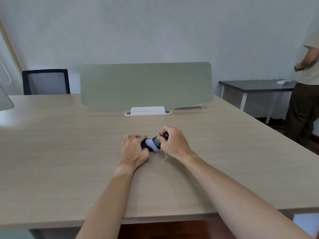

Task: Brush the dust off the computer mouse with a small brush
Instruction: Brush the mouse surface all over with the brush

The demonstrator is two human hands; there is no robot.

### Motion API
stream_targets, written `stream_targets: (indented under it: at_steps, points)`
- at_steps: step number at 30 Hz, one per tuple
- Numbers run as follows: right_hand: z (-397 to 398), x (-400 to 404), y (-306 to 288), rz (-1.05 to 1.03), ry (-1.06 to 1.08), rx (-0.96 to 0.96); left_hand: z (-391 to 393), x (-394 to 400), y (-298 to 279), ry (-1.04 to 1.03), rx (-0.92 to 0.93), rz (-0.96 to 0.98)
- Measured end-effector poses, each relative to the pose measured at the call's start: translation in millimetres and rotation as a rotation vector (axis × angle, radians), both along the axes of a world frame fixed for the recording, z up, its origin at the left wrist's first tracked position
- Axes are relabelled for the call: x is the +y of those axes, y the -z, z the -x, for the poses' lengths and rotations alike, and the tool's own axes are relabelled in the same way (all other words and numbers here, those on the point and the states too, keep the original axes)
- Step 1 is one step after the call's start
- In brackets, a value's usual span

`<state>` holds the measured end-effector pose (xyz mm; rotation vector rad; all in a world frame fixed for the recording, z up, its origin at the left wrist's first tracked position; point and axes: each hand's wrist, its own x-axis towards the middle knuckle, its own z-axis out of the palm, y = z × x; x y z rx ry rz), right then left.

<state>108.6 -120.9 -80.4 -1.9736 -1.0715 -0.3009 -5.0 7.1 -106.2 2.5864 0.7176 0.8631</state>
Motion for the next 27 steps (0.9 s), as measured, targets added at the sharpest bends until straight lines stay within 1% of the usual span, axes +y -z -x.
stream_targets:
  at_steps: [2, 4, 7, 10, 12, 14, 17, 19, 21, 23, 25, 27]
  points:
    - [-5.1, -4.7, 1.2, 0.046, 0.092, -0.034, 0.4, 0.0, -0.3, -0.008, 0.002, 0.011]
    - [-8.9, -9.2, -0.5, 0.035, 0.124, -0.051, 0.2, -0.4, 0.0, -0.009, 0.003, 0.028]
    - [-6.5, -12.0, -2.4, -0.066, 0.000, -0.015, -1.1, -0.6, 0.0, -0.009, 0.005, 0.039]
    - [5.9, -7.6, -2.1, -0.080, -0.126, -0.053, -1.8, 0.4, 0.4, -0.023, -0.002, 0.063]
    - [9.1, -3.9, -0.1, -0.057, -0.133, -0.066, -1.6, 0.3, 0.6, -0.026, -0.001, 0.075]
    - [5.6, -3.0, 0.8, -0.018, -0.082, -0.066, -1.2, -0.8, -0.1, -0.016, -0.010, 0.084]
    - [-3.1, -6.2, -2.3, 0.035, 0.013, -0.041, -0.7, -1.3, -0.8, -0.007, 0.005, 0.057]
    - [-7.4, -8.9, -5.5, 0.010, 0.050, -0.034, -1.2, -0.8, -0.7, -0.009, 0.013, 0.049]
    - [-8.2, -8.6, -7.5, -0.045, 0.041, -0.014, -1.6, -0.2, -0.7, -0.010, 0.014, 0.047]
    - [-5.9, -5.1, -7.0, -0.067, -0.014, 0.034, -1.9, -0.3, -0.3, -0.011, 0.012, 0.037]
    - [-3.9, -0.6, -3.9, -0.020, -0.060, 0.098, -1.4, -1.1, -0.6, -0.010, 0.000, 0.041]
    - [-4.5, 1.5, -1.4, 0.019, -0.040, 0.132, -0.6, -1.6, -0.9, -0.010, 0.000, 0.031]
